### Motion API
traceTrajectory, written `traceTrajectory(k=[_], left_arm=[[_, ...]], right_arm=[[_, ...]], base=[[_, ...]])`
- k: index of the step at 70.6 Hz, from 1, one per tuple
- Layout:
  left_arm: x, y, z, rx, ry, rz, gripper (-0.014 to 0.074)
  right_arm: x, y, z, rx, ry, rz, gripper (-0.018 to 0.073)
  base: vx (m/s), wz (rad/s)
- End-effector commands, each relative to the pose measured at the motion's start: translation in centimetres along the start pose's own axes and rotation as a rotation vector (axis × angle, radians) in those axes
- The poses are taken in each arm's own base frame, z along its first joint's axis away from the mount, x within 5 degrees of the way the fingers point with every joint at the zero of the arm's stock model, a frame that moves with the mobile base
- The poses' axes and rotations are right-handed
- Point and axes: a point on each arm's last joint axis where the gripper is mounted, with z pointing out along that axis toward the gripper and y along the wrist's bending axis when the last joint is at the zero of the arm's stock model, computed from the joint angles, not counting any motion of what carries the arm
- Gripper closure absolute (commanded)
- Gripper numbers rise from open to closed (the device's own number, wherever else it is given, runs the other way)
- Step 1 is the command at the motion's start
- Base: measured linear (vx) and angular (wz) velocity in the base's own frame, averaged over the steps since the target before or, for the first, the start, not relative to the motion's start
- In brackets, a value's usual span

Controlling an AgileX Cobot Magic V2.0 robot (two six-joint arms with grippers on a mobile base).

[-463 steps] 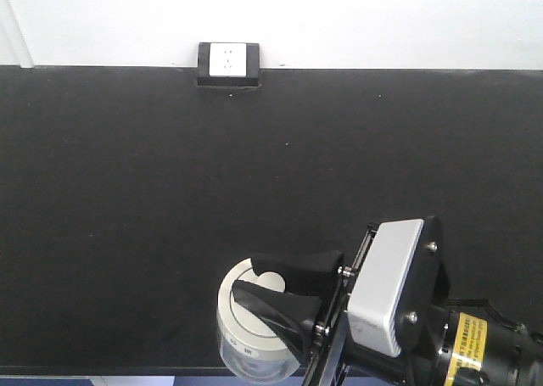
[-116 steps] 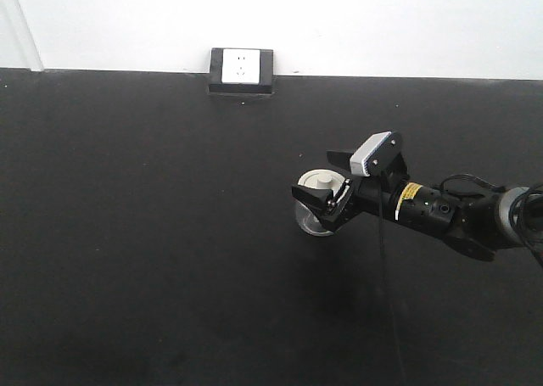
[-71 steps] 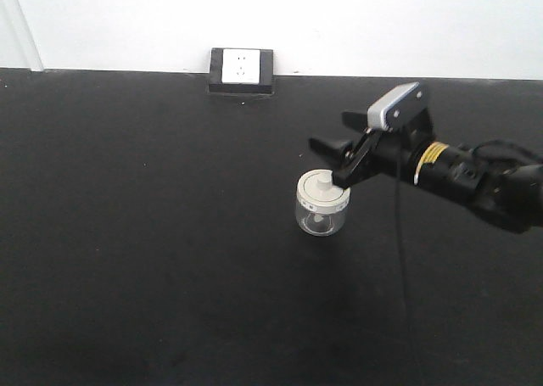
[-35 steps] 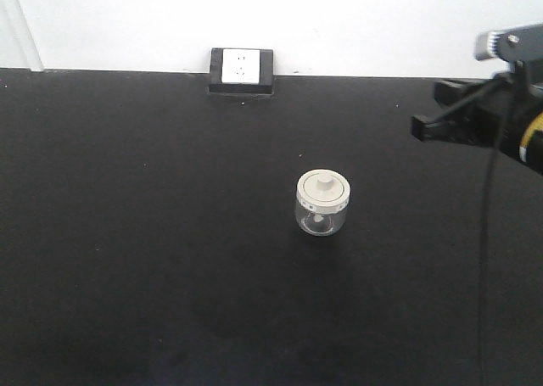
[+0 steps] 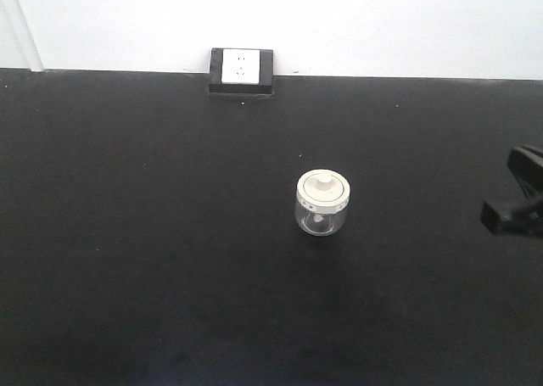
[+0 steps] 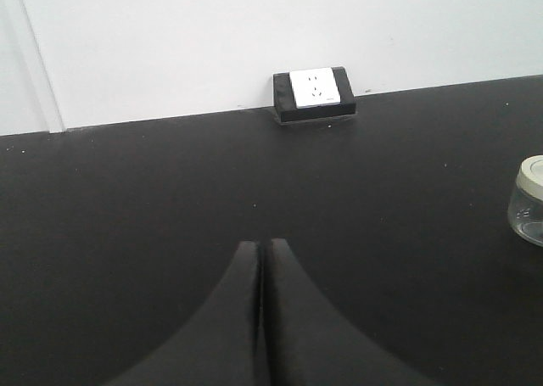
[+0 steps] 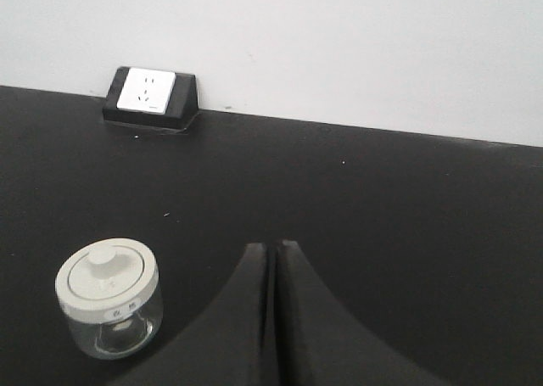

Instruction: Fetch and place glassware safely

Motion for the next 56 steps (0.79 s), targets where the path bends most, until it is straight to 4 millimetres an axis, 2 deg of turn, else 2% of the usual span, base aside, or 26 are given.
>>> traceTrajectory(k=[1, 14, 26, 56], left_arm=[[-1.5, 0.0, -0.2, 0.007, -0.091, -0.012, 0.0603], [-1.5, 0.0, -0.2, 0.007, -0.091, -0.012, 0.0603], [-1.5, 0.0, -0.2, 0.007, -0.091, -0.012, 0.0603], [-1.5, 0.0, -0.2, 0.007, -0.091, -0.012, 0.0603]], right_arm=[[-0.4, 0.2, -2.0, -0.018, -0.090, 0.001, 0.0563], [1.3, 0.3, -4.5, -0.004, -0.131, -0.003, 0.0563], [2.0, 0.2, -5.7, 0.016, -0.156, -0.004, 0.0563], [2.0, 0.1, -6.0, 0.031, -0.158, -0.006, 0.0563]], base=[[0.00, 0.00], [0.00, 0.00], [0.00, 0.00], [0.00, 0.00]])
